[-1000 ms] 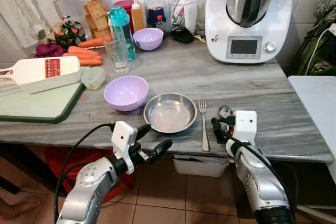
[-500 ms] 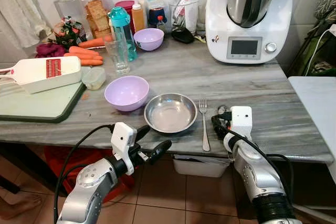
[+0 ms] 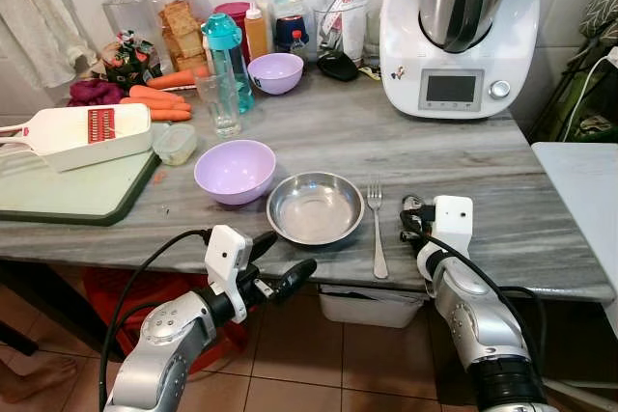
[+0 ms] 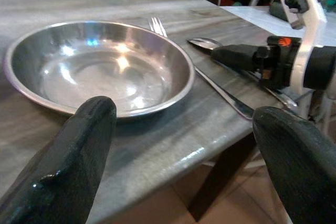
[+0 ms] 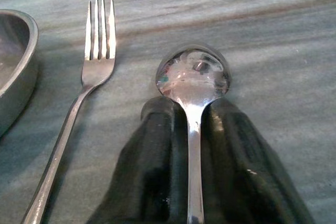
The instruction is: Setting the table
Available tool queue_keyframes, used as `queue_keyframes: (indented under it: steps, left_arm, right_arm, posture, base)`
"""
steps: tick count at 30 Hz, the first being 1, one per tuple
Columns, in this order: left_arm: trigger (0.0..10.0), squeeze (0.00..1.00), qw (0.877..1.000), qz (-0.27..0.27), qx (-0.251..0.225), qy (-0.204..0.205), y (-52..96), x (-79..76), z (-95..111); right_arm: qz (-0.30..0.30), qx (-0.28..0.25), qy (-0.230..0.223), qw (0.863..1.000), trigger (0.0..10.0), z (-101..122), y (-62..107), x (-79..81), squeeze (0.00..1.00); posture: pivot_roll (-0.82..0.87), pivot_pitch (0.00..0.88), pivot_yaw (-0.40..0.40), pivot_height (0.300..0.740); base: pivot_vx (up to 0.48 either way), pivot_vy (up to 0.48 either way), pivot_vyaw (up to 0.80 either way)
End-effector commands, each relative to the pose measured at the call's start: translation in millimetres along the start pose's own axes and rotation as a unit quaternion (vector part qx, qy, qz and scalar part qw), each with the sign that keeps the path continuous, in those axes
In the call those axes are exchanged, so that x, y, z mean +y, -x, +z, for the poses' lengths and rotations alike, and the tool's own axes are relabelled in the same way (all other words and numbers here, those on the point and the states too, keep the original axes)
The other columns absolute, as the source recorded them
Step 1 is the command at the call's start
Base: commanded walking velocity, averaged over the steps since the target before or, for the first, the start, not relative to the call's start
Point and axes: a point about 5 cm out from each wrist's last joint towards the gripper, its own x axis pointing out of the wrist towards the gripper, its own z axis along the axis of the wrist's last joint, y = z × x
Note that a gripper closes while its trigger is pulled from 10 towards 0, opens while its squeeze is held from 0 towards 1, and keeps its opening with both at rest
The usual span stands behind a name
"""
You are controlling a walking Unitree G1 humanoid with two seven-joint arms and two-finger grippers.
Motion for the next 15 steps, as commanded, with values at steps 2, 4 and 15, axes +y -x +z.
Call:
queue_keyframes:
  steps: [2, 4, 15]
  left_arm:
    - [10.0, 0.0, 1.0, -0.013, 0.003, 0.0, 2.0, -0.1, 3]
    - [10.0, 0.0, 1.0, -0.012, 0.004, -0.001, 2.3, 0.2, 3]
    - [10.0, 0.0, 1.0, -0.01, 0.005, -0.001, 1.8, -0.1, 3]
  right_arm:
    - [-0.016, 0.049, -0.012, 0.999, 0.0, -22, 4.1, -5.5, 0.0]
    - [-0.014, 0.043, -0.028, 0.999, 0.0, -21, 4.3, -4.8, 0.0]
    - [-0.014, -0.017, -0.127, 0.992, 0.0, -7, 6.4, -2.2, 0.0]
  posture:
    - [0.01, 0.0, 0.085, 0.74]
    - [0.01, 0.0, 0.085, 0.74]
    - [0.01, 0.0, 0.088, 0.74]
  base:
    - [0.0, 0.0, 0.0]
    - [0.0, 0.0, 0.0]
    - [0.0, 0.0, 0.0]
